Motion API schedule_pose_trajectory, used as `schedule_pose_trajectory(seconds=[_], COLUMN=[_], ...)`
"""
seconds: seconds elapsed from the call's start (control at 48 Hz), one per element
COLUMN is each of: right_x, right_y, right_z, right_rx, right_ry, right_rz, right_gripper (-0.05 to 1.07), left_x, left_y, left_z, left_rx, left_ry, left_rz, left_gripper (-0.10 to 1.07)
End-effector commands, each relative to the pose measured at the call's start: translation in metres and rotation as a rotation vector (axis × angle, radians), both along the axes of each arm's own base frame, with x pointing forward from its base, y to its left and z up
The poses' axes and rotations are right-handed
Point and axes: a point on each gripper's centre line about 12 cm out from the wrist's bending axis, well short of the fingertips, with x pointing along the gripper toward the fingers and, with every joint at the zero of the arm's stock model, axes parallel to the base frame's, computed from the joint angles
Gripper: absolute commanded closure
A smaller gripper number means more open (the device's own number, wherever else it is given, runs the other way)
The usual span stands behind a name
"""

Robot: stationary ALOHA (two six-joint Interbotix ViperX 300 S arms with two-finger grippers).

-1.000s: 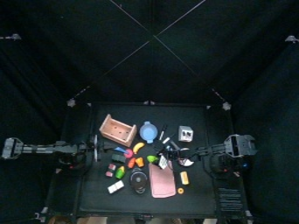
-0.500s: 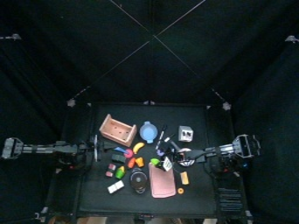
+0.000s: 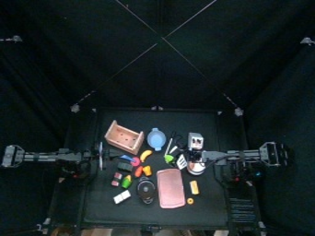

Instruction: Place starfruit on plate

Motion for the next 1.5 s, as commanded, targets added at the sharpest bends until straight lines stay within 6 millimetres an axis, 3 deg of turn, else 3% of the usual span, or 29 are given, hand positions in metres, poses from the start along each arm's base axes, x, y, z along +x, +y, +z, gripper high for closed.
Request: schedule_pose_trajectory(seconds=[0.0,0.25,0.583,0.958,1.229,1.479], right_x=[-0.008,-0.009,-0.016,0.012,0.021,0.026], right_y=[0.001,0.034,0.077,0.122,0.137,0.149], right_z=[0.013,0.010,-0.026,-0.063,-0.082,-0.085], right_rx=[-0.043,-0.068,-0.108,-0.048,-0.045,-0.065], right_ry=[0.023,-0.045,-0.042,0.046,0.109,0.162], right_rz=[-0.045,-0.111,-0.280,-0.321,-0.352,-0.442], right_gripper=[0.42,0.42,0.42,0.42,0.42,0.42], left_x=[0.004,0.004,0.004,0.004,0.004,0.004], left_y=[0.000,0.000,0.000,0.000,0.000,0.000], left_z=[0.011,0.012,0.013,0.014,0.014,0.013], left_rx=[0.004,0.004,0.003,0.004,0.004,0.001], left_ry=[-0.033,-0.036,-0.038,-0.041,-0.041,-0.040], left_rz=[0.000,-0.001,0.001,-0.001,-0.001,-0.001], left_gripper=[1.00,1.00,1.00,1.00,1.00,1.00])
